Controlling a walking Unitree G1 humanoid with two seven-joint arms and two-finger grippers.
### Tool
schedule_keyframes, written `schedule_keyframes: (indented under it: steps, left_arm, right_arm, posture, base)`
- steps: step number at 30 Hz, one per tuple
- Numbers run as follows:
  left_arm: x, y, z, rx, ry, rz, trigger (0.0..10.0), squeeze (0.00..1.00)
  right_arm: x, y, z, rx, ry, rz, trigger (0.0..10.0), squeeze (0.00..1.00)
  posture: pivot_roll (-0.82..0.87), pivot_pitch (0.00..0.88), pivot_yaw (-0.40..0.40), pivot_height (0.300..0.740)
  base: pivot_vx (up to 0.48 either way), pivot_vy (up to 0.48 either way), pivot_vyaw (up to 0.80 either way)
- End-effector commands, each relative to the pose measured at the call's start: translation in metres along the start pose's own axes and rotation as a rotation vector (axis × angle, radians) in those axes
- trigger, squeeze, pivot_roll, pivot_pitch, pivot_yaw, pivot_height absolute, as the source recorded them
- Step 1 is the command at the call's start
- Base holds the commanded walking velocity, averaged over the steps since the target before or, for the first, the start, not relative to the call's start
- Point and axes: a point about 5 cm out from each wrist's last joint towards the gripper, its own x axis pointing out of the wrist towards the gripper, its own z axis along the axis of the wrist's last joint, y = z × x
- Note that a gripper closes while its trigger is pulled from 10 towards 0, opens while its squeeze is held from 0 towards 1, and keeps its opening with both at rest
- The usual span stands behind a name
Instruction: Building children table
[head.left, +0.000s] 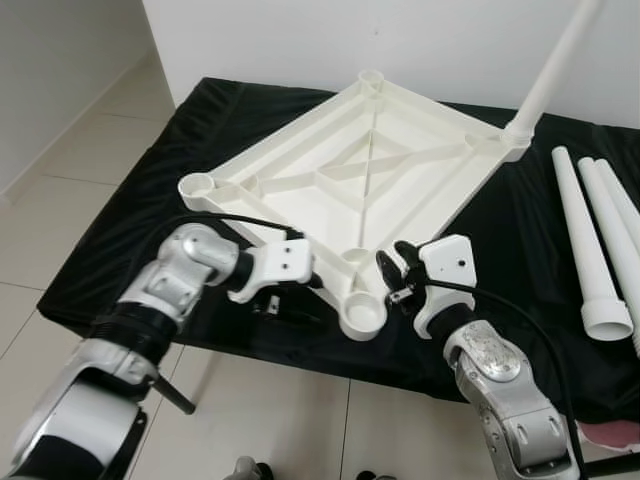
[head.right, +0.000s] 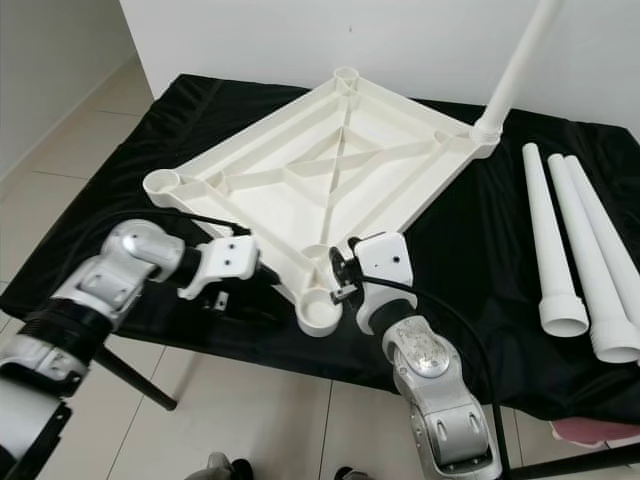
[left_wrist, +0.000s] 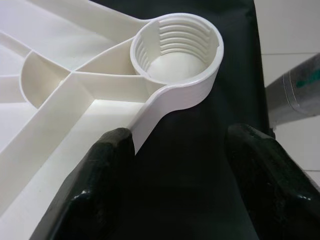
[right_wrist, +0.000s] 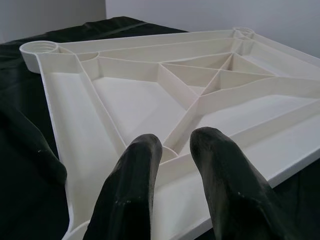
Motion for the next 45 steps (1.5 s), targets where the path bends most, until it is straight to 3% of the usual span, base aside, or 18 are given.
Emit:
schedule_keyframes:
  steps: [1, 8, 14, 17, 19, 20, 22, 28, 30, 31, 32, 33, 34, 35, 37, 40, 43, 45]
  left_arm:
    - [0.000, 0.015, -0.003, -0.014, 0.013, 0.289, 10.0, 0.00]
    - [-0.003, 0.018, -0.001, -0.011, -0.004, 0.310, 10.0, 0.00]
    - [-0.037, -0.005, 0.001, 0.001, -0.074, 0.222, 10.0, 0.00]
    - [-0.051, -0.010, 0.009, -0.025, -0.143, 0.297, 10.0, 0.00]
    - [-0.060, -0.009, 0.018, -0.082, -0.245, 0.444, 10.0, 0.00]
    - [-0.060, -0.009, 0.018, -0.082, -0.245, 0.444, 10.0, 0.00]
    - [-0.060, -0.005, 0.022, -0.161, -0.329, 0.608, 10.0, 0.00]
    - [-0.056, -0.001, 0.021, -0.233, -0.375, 0.737, 10.0, 0.00]
    - [-0.053, 0.002, 0.020, -0.325, -0.411, 0.855, 10.0, 0.00]
    - [-0.051, 0.003, 0.016, -0.425, -0.442, 0.959, 10.0, 0.00]
    - [-0.051, 0.003, 0.016, -0.425, -0.442, 0.959, 10.0, 0.00]
    - [-0.049, 0.001, 0.008, -0.548, -0.465, 1.053, 10.0, 0.00]
    - [-0.049, 0.001, 0.008, -0.548, -0.465, 1.053, 10.0, 0.00]
    - [-0.050, -0.003, 0.000, -0.654, -0.480, 1.147, 10.0, 0.00]
    - [-0.053, -0.013, -0.009, -0.719, -0.452, 1.246, 10.0, 0.00]
    - [-0.058, -0.022, -0.013, -0.674, -0.401, 1.310, 10.0, 0.00]
    - [-0.066, -0.030, -0.016, -0.552, -0.309, 1.375, 10.0, 0.00]
    - [-0.066, -0.030, -0.016, -0.552, -0.309, 1.375, 10.0, 0.00]
  right_arm:
    - [-0.001, 0.000, -0.001, 0.009, 0.006, -0.005, 10.0, 0.00]
    - [-0.003, -0.001, -0.001, 0.008, 0.007, -0.022, 10.0, 0.00]
    - [-0.011, -0.008, -0.006, 0.005, 0.029, -0.075, 10.0, 0.00]
    - [-0.015, -0.012, -0.011, 0.011, 0.045, -0.118, 10.0, 0.00]
    - [-0.018, -0.013, -0.013, 0.023, 0.045, -0.137, 10.0, 0.00]
    - [-0.018, -0.013, -0.013, 0.023, 0.045, -0.137, 10.0, 0.00]
    - [-0.016, -0.017, -0.011, 0.022, 0.023, -0.152, 10.0, 0.00]
    - [-0.012, -0.029, -0.006, -0.001, 0.002, -0.211, 10.0, 0.00]
    - [-0.007, -0.038, -0.002, -0.013, -0.021, -0.252, 10.0, 0.00]
    - [-0.003, -0.043, 0.001, -0.013, -0.042, -0.273, 10.0, 0.00]
    - [-0.003, -0.043, 0.001, -0.013, -0.042, -0.273, 10.0, 0.00]
    - [0.001, -0.042, 0.005, 0.006, -0.074, -0.270, 10.0, 0.00]
    - [0.001, -0.042, 0.005, 0.006, -0.074, -0.270, 10.0, 0.00]
    - [0.005, -0.036, 0.009, 0.035, -0.108, -0.241, 10.0, 0.00]
    - [0.010, -0.025, 0.015, 0.068, -0.154, -0.185, 10.0, 0.00]
    - [0.014, -0.018, 0.020, 0.083, -0.179, -0.145, 10.0, 0.00]
    - [0.018, -0.015, 0.023, 0.091, -0.197, -0.113, 10.0, 0.00]
    - [0.018, -0.015, 0.023, 0.091, -0.197, -0.113, 10.0, 0.00]
  posture:
    - [-0.02, 0.173, 0.042, 0.740]
    - [-0.04, 0.173, 0.055, 0.740]
    - [-0.06, 0.173, 0.065, 0.740]
    - [-0.06, 0.167, 0.067, 0.740]
    - [-0.06, 0.154, 0.062, 0.740]
    - [-0.06, 0.154, 0.062, 0.740]
    - [-0.06, 0.141, 0.052, 0.740]
    - [-0.06, 0.133, 0.046, 0.740]
    - [-0.06, 0.117, 0.044, 0.740]
    - [-0.05, 0.106, 0.044, 0.740]
    - [-0.05, 0.106, 0.044, 0.740]
    - [-0.05, 0.097, 0.045, 0.740]
    - [-0.05, 0.097, 0.045, 0.740]
    - [-0.06, 0.091, 0.044, 0.740]
    - [-0.05, 0.083, 0.035, 0.740]
    - [-0.04, 0.072, 0.018, 0.740]
    - [-0.04, 0.066, 0.008, 0.740]
    - [-0.04, 0.066, 0.008, 0.740]
  base:
    - [0.000, 0.000, 0.00]
    - [0.000, 0.000, 0.00]
    - [0.000, 0.000, 0.00]
    - [0.000, 0.000, 0.00]
    - [0.000, 0.000, 0.00]
    - [0.000, 0.000, 0.00]
    - [0.000, 0.000, 0.00]
    - [0.000, 0.000, 0.00]
    - [0.000, 0.000, 0.00]
    - [0.000, 0.000, 0.00]
    - [0.000, 0.000, 0.00]
    - [0.000, 0.000, 0.00]
    - [0.000, 0.000, 0.00]
    - [0.000, 0.000, 0.00]
    - [0.000, 0.000, 0.00]
    - [0.000, 0.000, 0.00]
    - [0.000, 0.000, 0.00]
    - [0.000, 0.000, 0.00]
